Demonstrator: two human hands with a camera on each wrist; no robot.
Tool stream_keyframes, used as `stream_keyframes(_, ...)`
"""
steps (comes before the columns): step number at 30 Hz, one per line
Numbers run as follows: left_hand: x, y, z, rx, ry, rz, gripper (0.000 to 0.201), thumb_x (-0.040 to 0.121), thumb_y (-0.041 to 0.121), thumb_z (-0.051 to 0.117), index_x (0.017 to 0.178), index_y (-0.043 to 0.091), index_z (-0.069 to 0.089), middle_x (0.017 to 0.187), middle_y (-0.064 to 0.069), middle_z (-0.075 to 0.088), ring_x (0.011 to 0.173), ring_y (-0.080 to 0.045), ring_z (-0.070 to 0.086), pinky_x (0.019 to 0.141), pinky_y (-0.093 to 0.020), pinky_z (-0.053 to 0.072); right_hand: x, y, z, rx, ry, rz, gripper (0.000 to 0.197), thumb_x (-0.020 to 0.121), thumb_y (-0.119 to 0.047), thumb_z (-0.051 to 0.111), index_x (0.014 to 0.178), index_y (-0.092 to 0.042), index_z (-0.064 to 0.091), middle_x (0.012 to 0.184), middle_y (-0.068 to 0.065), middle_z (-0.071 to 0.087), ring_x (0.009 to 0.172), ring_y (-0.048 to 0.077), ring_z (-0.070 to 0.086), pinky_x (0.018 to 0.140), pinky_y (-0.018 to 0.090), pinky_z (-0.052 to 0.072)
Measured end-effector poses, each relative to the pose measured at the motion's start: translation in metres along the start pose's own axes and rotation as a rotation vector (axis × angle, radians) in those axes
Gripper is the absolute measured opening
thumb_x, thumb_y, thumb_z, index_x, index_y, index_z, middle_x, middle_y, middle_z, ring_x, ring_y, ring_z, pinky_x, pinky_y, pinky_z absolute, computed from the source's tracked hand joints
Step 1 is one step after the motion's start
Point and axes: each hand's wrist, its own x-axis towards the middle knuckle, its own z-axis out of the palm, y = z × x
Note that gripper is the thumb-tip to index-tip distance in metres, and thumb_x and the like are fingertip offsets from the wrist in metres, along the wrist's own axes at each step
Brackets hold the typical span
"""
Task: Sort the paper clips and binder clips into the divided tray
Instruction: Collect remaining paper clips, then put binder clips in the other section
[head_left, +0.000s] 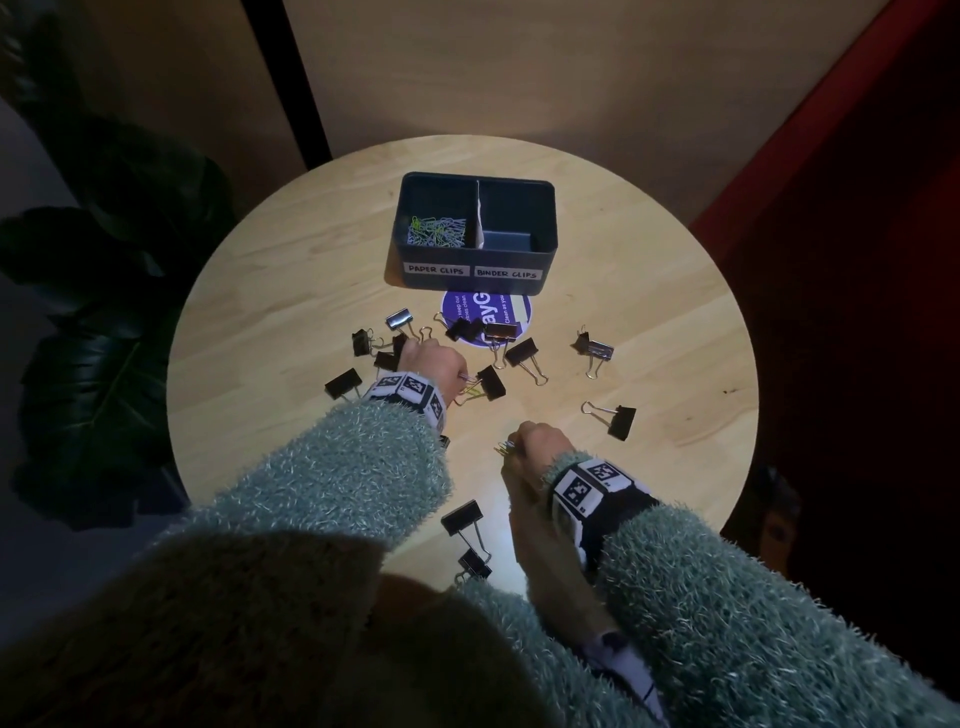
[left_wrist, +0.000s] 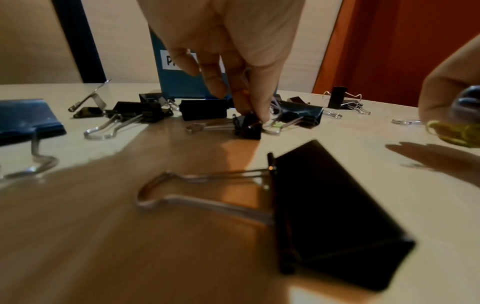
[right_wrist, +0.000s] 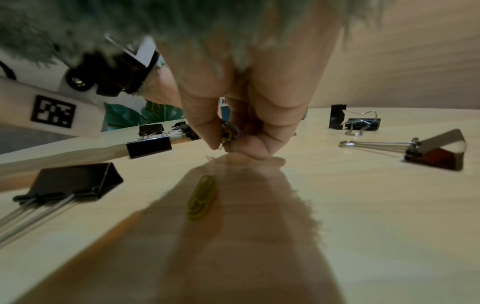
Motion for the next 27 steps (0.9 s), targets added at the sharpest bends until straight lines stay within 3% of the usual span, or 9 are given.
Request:
stream_keyframes(5,-0.002,0.002,0.000,0.134,-0.037,0.053,0.024,0.092,0.038,0.055,0.108,0.027,0.068,0.110,0.002,0.066,0.111,-0.021,0.050,0.100,-0.041,0.030,-0.003,0.002,0.003,0.001,0.004,0.001,0.032,0.093,-0.015,0.053,0.123,-0.001,0.052,0.123,0.016,0.059,0.114,0.029,0.056,0.096,0.032,0.044)
stream_keyframes(9,-0.005,0.008,0.004,0.243,-0.008,0.105,0.022,0.091,0.030,0.058,0.109,0.020,0.066,0.112,0.000,0.066,0.114,-0.021,0.048,0.103,-0.042,0.030,-0.004,0.000,0.003,0.005,0.007,0.006,0.033,0.093,-0.016,0.054,0.122,-0.002,0.052,0.122,0.016,0.059,0.113,0.029,0.057,0.097,0.033,0.044)
stream_keyframes(16,-0.012,0.018,0.012,0.435,-0.054,0.135,0.039,0.085,0.025,0.064,0.121,0.012,0.055,0.122,-0.008,0.057,0.118,-0.024,0.044,0.102,-0.039,0.033,-0.009,-0.002,-0.007,0.053,-0.008,0.025,0.033,0.093,-0.012,0.052,0.124,-0.002,0.052,0.123,0.015,0.060,0.115,0.029,0.056,0.098,0.034,0.043)
stream_keyframes(19,-0.014,0.013,0.011,0.317,-0.030,0.074,0.037,0.088,0.024,0.060,0.123,0.012,0.052,0.124,-0.008,0.055,0.119,-0.025,0.044,0.102,-0.038,0.034,-0.014,0.001,-0.018,0.113,-0.023,0.027,0.030,0.091,-0.011,0.054,0.120,-0.005,0.055,0.118,0.013,0.062,0.110,0.027,0.058,0.096,0.035,0.045)
stream_keyframes(22,-0.019,0.005,0.010,0.036,0.089,-0.026,0.029,0.096,0.024,0.042,0.121,0.011,0.050,0.121,-0.007,0.056,0.114,-0.025,0.048,0.099,-0.039,0.036,-0.020,0.010,-0.028,0.151,-0.010,0.020,0.024,0.088,-0.009,0.055,0.111,-0.010,0.059,0.109,0.010,0.063,0.097,0.023,0.059,0.087,0.031,0.048)
stream_keyframes(24,-0.026,0.003,0.012,-0.055,0.161,0.001,0.029,0.097,0.026,0.036,0.116,0.012,0.051,0.115,-0.006,0.058,0.109,-0.024,0.049,0.096,-0.038,0.038,-0.025,0.018,-0.033,0.124,-0.012,0.027,0.021,0.084,-0.008,0.056,0.104,-0.016,0.060,0.104,0.007,0.063,0.090,0.022,0.057,0.079,0.027,0.045)
stream_keyframes(27,-0.040,0.005,0.016,-0.132,0.172,0.093,0.024,0.097,0.025,0.036,0.108,0.012,0.053,0.105,-0.004,0.059,0.098,-0.020,0.050,0.093,-0.035,0.041,-0.029,0.030,-0.035,0.108,-0.041,0.012,0.025,0.085,-0.009,0.057,0.107,-0.021,0.063,0.113,0.006,0.067,0.100,0.023,0.060,0.087,0.027,0.045)
